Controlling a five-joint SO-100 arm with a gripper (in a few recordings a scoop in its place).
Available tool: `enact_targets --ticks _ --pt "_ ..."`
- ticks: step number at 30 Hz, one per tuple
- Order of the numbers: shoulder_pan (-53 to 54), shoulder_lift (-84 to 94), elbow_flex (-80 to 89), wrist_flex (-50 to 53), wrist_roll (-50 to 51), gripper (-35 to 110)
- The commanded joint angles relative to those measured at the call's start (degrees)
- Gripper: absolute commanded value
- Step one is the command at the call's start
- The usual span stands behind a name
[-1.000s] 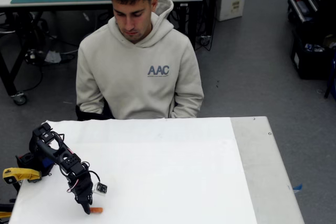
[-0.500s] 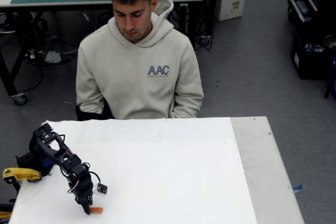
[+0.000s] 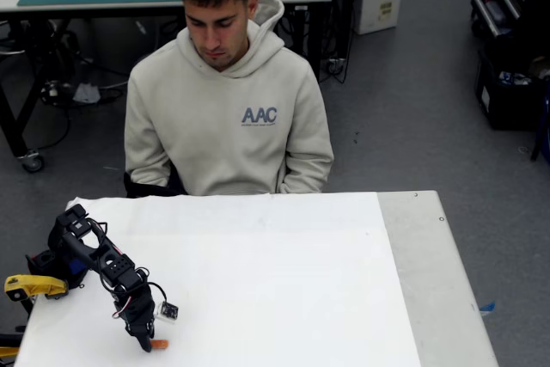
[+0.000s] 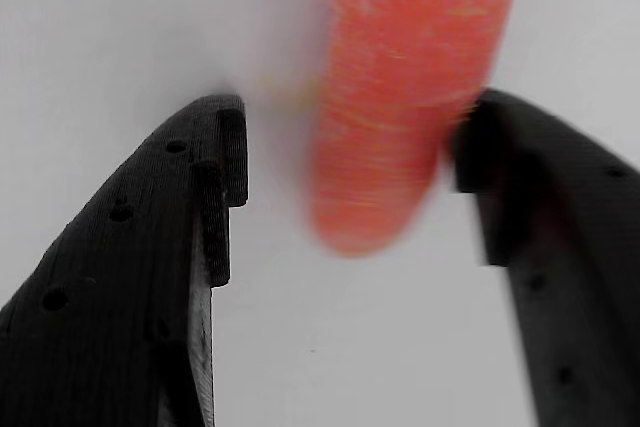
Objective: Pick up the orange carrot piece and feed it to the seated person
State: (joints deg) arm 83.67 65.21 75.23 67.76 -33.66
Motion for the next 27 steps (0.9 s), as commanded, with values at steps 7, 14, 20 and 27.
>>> enact_targets --ticks 7,14,20,27 --pt "0.88 1.49 -0.35 0.35 -0.53 -3" --pt "0.88 2.29 -1.05 0.53 0.09 -3" --pt "-1.76 2.55 -1.32 0.44 -0.44 -3" --pt "-6.15 7.56 -5.01 1.14 -0.53 -3"
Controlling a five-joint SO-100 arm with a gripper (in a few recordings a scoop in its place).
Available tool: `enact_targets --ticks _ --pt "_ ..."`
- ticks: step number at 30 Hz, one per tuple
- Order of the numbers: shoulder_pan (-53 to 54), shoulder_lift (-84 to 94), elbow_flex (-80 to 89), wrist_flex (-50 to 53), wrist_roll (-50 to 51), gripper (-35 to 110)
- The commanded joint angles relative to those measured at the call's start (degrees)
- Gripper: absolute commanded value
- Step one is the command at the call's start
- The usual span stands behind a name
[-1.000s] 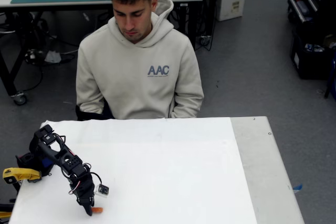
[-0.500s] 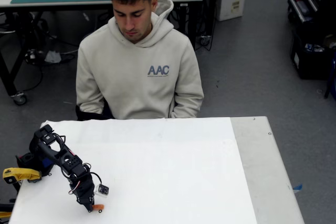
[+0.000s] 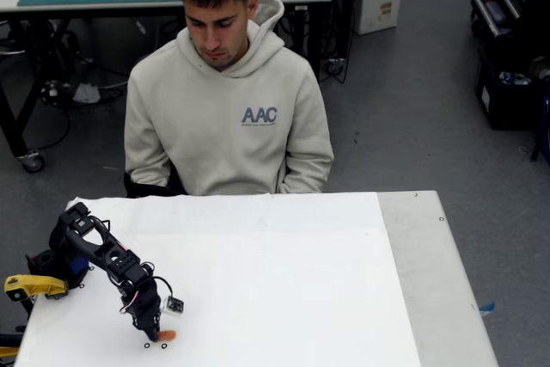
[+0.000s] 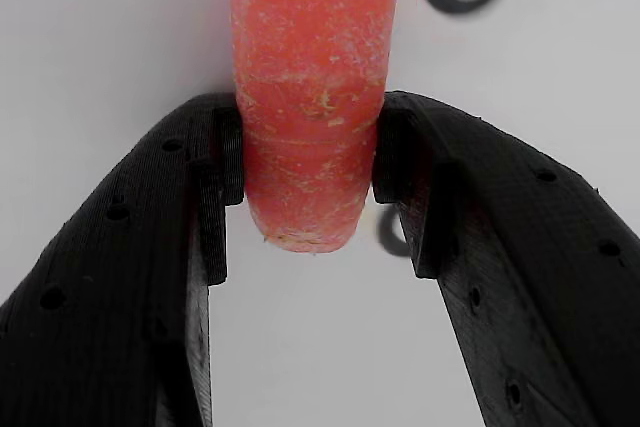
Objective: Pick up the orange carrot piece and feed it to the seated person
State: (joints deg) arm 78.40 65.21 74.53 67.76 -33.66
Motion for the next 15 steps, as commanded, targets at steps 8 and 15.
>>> enact_targets --ticks 8,15 --pt "-8.44 14.15 -7.03 0.7 -0.7 -3" --pt "-15.29 21.01 -14.06 0.35 -5.54 -3"
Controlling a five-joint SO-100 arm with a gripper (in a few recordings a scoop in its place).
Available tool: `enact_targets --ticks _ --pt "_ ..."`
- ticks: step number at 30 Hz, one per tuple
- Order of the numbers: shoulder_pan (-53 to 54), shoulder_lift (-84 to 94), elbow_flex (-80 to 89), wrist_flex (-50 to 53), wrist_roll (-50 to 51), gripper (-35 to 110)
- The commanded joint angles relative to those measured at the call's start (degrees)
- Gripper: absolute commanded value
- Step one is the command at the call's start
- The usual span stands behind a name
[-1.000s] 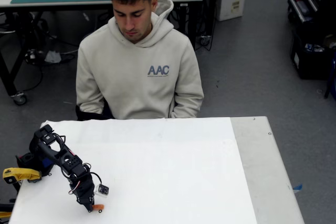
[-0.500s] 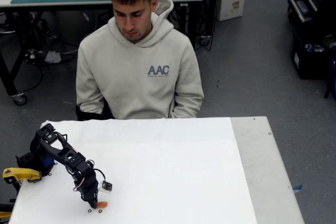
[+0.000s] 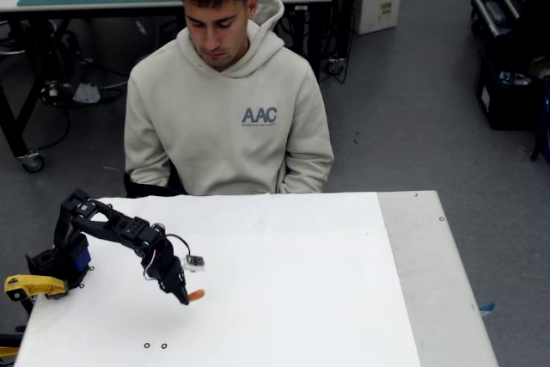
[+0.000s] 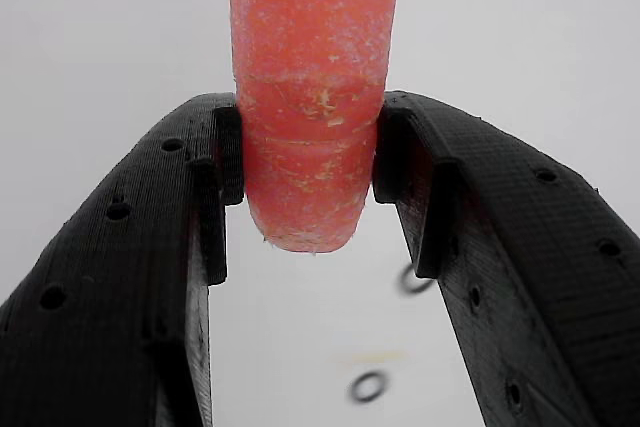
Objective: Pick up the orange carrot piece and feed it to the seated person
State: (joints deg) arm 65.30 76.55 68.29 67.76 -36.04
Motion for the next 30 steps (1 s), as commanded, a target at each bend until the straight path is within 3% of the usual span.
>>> enact_targets --ticks 1,14,30 --pt "-3.34 10.11 -8.88 0.44 -4.57 -3" --pt "-25.14 10.63 -25.4 0.44 -25.31 -3" --pt "-52.12 0.35 -58.97 0.44 -33.05 -3"
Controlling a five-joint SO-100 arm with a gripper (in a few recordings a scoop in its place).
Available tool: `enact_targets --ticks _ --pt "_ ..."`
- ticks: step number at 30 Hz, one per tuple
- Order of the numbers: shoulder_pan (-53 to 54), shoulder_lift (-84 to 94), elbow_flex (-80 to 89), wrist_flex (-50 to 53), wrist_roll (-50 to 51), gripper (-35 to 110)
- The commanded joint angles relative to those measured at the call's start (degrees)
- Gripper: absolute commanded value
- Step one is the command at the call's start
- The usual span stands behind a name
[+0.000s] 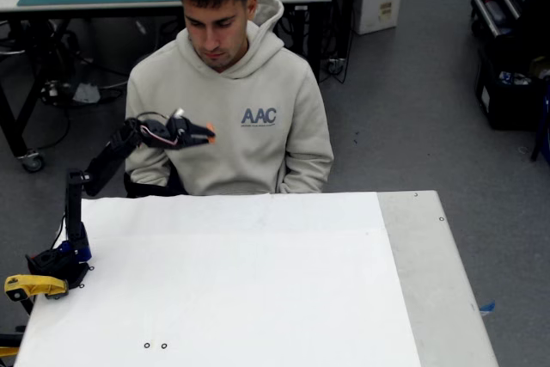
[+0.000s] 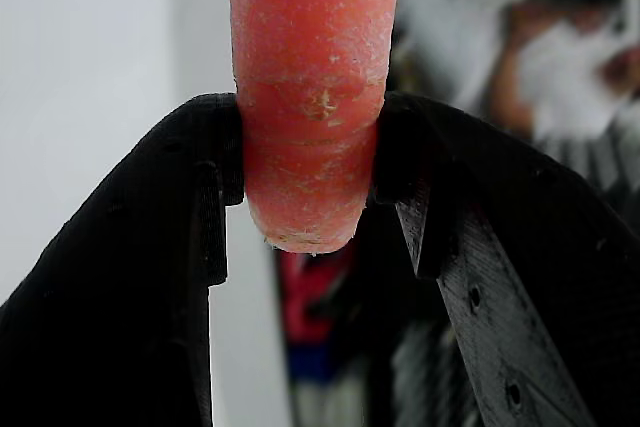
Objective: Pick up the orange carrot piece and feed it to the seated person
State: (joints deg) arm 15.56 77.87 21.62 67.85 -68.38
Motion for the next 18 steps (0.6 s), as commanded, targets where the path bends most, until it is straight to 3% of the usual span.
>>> enact_targets --ticks 1,9,18 --pt "-3.6 -2.72 -15.56 0.35 -0.7 -3" --pt "-10.55 -20.13 -41.84 0.26 -0.88 -3" --pt "-11.43 -24.08 -41.13 -2.46 -0.79 -3"
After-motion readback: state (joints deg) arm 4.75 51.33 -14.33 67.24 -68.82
